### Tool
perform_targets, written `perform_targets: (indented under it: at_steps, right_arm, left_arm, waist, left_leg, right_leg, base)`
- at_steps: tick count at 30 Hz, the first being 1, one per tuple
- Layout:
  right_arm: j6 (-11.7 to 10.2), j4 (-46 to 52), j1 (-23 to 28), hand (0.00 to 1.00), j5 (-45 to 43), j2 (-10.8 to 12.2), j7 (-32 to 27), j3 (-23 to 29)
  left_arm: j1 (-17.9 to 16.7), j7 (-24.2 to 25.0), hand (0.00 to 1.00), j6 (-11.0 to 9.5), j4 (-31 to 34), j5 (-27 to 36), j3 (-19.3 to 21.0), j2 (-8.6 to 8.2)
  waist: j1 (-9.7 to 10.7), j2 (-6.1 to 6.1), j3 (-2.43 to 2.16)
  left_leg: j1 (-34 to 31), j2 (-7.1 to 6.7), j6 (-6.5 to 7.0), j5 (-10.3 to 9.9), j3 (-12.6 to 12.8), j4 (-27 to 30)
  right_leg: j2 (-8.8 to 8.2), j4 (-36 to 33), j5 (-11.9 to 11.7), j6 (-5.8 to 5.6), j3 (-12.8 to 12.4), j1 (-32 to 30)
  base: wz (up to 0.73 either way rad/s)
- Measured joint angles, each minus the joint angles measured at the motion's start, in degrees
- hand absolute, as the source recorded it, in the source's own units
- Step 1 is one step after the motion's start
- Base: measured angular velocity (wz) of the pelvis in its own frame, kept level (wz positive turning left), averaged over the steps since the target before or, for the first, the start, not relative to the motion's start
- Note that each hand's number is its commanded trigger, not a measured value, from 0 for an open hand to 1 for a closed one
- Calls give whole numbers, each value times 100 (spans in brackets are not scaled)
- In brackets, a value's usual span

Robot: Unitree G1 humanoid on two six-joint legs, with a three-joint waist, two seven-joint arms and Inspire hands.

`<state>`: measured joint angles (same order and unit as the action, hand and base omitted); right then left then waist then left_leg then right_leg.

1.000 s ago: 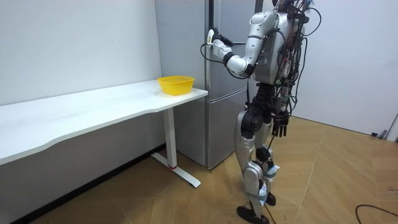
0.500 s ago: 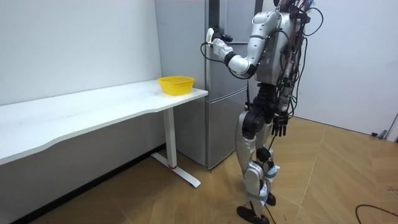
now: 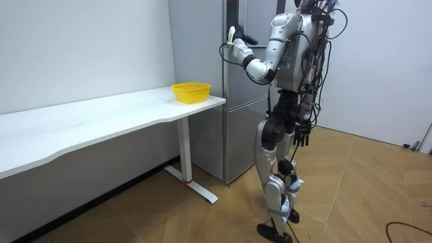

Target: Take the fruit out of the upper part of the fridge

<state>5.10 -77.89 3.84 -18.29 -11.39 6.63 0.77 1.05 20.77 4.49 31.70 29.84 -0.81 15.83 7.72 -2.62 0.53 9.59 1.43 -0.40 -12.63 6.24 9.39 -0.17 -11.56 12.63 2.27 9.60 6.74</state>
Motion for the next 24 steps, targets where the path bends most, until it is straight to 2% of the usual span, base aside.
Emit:
perform_targets:
  at_steps: [10, 14, 24]
  right_arm:
    - [8, 4, -4, 0, 2, -11, 222, 4]
    - [62, -5, -2, 0, -30, -8, 229, 4]
    - [74, -15, 5, 0, -32, -8, 216, -4]
  left_arm:
    - [-2, 352, 0, 52, -13, 29, -11, -2]
    - [-2, 527, 0, 86, -17, 367, -18, 0]
    - [70, 779, 0, 86, -15, 828, -189, -2]
  waist:
    - [-5, -13, -9]
    - [-4, -49, -34]
    - [20, -88, -62]
  left_leg:
    - [7, -9, 0, 0, 34, 3]
    - [-3, -6, 0, 0, 151, 18]
    - [6, 8, 0, 0, 181, 16]
  right_leg:
    - [-9, 9, -1, 3, 1, 14]
    - [-15, 54, -3, 1, -7, -17]
    - [22, 64, -44, 17, -114, -15]
  base:
    - [1]
    - [0]
    - [-4]
